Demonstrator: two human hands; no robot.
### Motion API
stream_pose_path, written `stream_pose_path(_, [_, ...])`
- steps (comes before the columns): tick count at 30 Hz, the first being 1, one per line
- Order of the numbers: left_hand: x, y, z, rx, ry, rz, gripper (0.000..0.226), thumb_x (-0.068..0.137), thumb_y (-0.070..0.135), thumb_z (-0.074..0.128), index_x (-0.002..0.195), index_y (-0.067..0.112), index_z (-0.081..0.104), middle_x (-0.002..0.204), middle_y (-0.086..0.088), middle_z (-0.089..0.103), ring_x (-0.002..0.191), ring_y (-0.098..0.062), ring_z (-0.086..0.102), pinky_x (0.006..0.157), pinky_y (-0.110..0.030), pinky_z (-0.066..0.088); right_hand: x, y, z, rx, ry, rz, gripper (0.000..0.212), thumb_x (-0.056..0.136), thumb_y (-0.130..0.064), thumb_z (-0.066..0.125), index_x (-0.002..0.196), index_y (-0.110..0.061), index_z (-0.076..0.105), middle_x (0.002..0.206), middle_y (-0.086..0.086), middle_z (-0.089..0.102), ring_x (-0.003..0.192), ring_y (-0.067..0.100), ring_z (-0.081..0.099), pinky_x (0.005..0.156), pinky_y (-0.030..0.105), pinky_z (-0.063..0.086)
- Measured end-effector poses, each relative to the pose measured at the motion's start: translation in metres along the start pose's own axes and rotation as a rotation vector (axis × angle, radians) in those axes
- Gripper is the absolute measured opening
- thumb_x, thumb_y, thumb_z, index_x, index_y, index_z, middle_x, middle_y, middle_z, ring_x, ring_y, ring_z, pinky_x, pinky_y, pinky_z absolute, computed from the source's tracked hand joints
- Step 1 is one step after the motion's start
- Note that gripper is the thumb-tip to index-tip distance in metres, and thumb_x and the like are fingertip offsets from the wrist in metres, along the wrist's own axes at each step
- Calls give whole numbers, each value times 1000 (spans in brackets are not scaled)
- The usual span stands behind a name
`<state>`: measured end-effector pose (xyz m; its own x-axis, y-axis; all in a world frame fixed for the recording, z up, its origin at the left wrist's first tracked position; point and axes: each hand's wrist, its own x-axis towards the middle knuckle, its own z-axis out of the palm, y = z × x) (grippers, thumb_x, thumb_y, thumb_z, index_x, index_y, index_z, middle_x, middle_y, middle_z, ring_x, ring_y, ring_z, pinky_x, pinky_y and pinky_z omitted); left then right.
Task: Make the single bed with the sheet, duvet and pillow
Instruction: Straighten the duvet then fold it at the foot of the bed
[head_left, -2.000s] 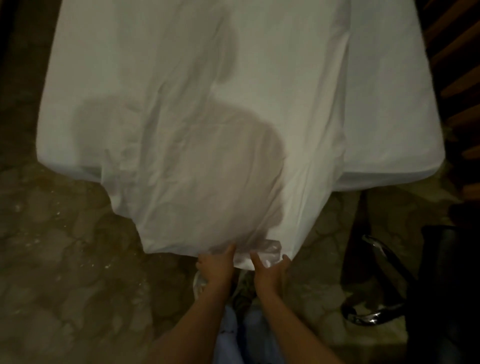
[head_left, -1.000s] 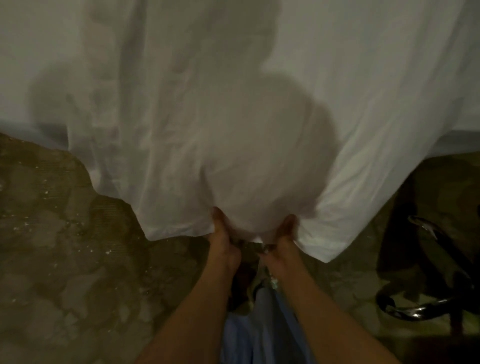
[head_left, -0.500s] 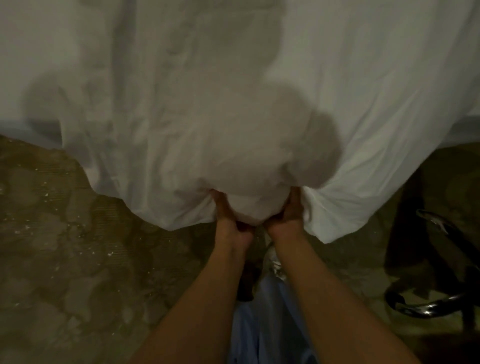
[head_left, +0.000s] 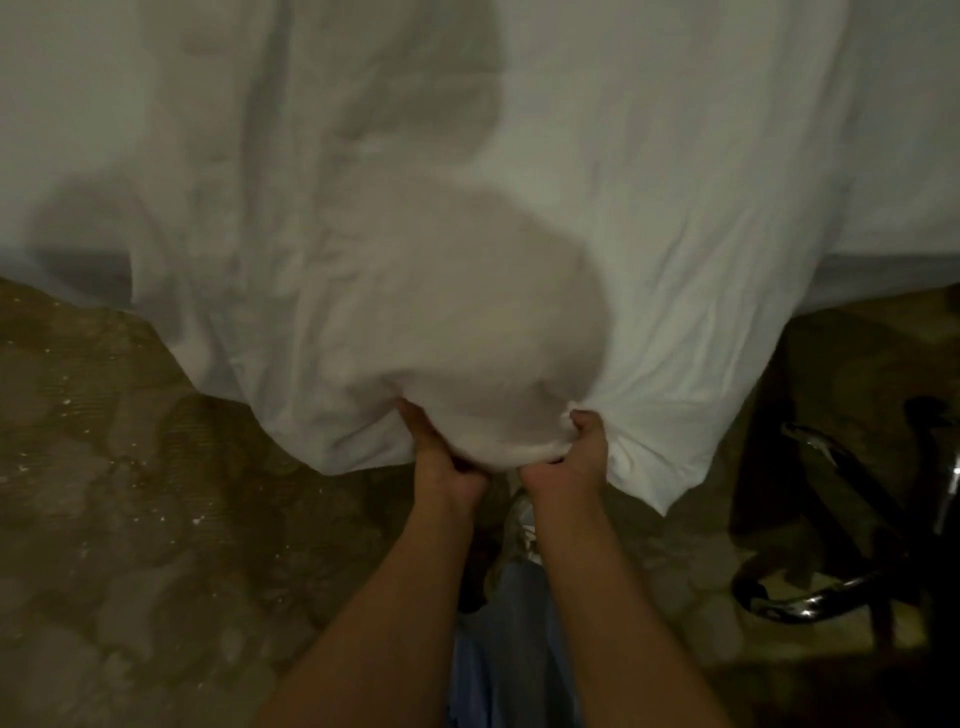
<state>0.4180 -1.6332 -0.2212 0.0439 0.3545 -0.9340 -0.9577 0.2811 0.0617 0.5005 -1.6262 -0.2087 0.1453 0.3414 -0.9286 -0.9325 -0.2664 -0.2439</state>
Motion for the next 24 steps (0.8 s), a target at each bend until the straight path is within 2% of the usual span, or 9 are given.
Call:
stream_pose_path(3, [-35,-3,9,28,-48,-23,68,89,66,35,136,20,48,135,-8,53,101,-29,55,96,-43,38,-21,-5,2,-73,115,-44,36,88,-19,49,121,-6,57,116,16,60,99,33,56,91,41,45])
stream_pose_path(6, [-75,5,18,111,-2,-21,60,96,53,36,140,13,42,141,-10,47,85,-22,57,82,-37,45,-52,-9,8,-219,237,-161,40,85,-20,57,122,-4,59,121,16,61,103,31,58,94,41,48])
stream_pose_path(7, [-87,11,21,148,15,-17,59,97,49,38,141,10,40,143,-11,44,89,-22,58,81,-36,47,-67,-10,14,-266,298,-188,39,83,-20,60,119,-2,60,115,15,63,99,30,59,91,40,50])
stream_pose_path(9, [-113,21,29,192,61,-7,64,93,50,45,141,8,40,143,-16,43,112,-31,54,94,-40,43,-100,-13,29,-289,351,-235,40,81,-18,66,116,1,59,104,13,63,91,28,60,84,37,52])
stream_pose_path(10, [-125,25,34,199,108,42,65,89,50,52,138,7,44,139,-17,47,116,-33,52,97,-42,42,-117,-15,39,-280,344,-255,40,80,-16,68,115,3,59,103,13,63,88,28,60,80,36,52])
stream_pose_path(12, [-148,34,49,182,160,219,59,83,45,65,125,4,55,128,-16,57,110,-32,57,95,-43,46,-149,-19,61,-269,314,-277,39,77,-12,72,110,4,60,104,14,64,85,27,60,75,34,50])
stream_pose_path(16, [-194,56,93,125,46,423,48,85,31,66,123,4,56,124,-12,60,110,-29,58,96,-40,47,-203,-36,104,-247,163,-312,49,76,-8,72,121,2,53,111,11,60,92,28,60,68,35,51])
stream_pose_path(20, [-236,62,129,114,-3,505,26,87,18,65,111,13,56,113,-7,60,97,-22,57,83,-31,46,-238,-61,137,-378,179,-514,64,74,-11,75,131,3,49,119,11,59,104,31,60,84,37,52])
stream_pose_path(24, [-270,64,163,240,-17,674,42,86,14,65,126,5,55,123,-5,60,105,-22,59,89,-34,49,-270,-82,156,-550,165,-613,49,78,-20,70,119,5,59,115,11,64,101,30,62,89,39,51])
